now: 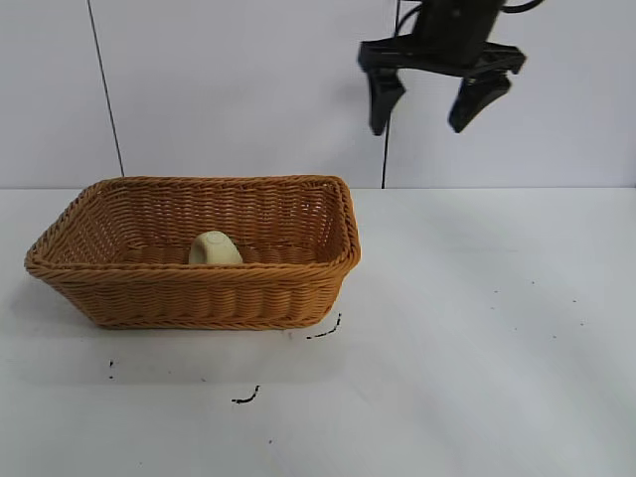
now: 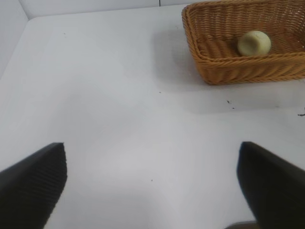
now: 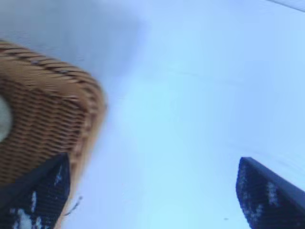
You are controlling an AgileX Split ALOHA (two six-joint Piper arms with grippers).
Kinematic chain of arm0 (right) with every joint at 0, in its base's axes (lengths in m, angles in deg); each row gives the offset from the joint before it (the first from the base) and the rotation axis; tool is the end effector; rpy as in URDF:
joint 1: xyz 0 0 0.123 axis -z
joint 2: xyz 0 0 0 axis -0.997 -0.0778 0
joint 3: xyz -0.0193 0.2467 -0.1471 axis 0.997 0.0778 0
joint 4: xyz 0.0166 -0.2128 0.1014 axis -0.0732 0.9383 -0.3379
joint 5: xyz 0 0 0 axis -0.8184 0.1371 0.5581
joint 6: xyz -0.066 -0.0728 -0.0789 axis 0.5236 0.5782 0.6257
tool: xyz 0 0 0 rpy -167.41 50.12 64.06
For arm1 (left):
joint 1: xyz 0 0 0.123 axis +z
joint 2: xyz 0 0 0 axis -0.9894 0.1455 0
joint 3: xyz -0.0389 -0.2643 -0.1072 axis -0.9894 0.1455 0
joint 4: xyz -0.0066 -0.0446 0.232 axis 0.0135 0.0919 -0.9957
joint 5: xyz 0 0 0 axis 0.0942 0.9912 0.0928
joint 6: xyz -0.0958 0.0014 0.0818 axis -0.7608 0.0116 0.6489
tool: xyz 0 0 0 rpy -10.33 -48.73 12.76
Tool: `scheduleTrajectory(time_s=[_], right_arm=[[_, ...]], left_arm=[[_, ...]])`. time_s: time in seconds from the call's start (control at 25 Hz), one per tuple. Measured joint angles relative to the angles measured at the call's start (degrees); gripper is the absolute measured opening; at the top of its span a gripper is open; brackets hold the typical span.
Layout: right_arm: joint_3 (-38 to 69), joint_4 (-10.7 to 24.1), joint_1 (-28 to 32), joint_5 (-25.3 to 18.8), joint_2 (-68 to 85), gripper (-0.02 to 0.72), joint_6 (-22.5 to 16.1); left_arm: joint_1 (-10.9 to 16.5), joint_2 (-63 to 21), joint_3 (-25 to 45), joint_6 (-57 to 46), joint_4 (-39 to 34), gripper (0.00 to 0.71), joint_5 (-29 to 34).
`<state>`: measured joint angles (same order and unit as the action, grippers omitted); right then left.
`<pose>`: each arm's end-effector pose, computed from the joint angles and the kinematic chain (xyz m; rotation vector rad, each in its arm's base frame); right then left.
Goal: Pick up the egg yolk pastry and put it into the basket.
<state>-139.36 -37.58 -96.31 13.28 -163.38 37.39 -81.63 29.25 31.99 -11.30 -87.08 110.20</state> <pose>0.4775 0.0931 0.2272 -0.2911 2.6734 0.0751 0.0084 0.0000 0.2538 0.0828 2.0417 0.0509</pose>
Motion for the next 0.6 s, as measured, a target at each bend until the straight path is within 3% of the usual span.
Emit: scheduleTrajectory(time_s=[0.28, 0.4, 0.6], right_arm=[[0.00, 0.12, 9.95, -5.50, 0.00, 0.676, 1.05], [0.00, -0.09, 10.77, -8.78, 0.00, 0.676, 1.30], [0.07, -0.85, 10.71, -9.64, 0.04, 0.676, 1.34]], left_arm=[[0.00, 0.00, 0.00, 0.00, 0.00, 0.697, 0.00], [0.00, 0.00, 0.00, 0.00, 0.00, 0.697, 0.00], [0.00, 0.00, 0.00, 0.00, 0.00, 0.697, 0.00]])
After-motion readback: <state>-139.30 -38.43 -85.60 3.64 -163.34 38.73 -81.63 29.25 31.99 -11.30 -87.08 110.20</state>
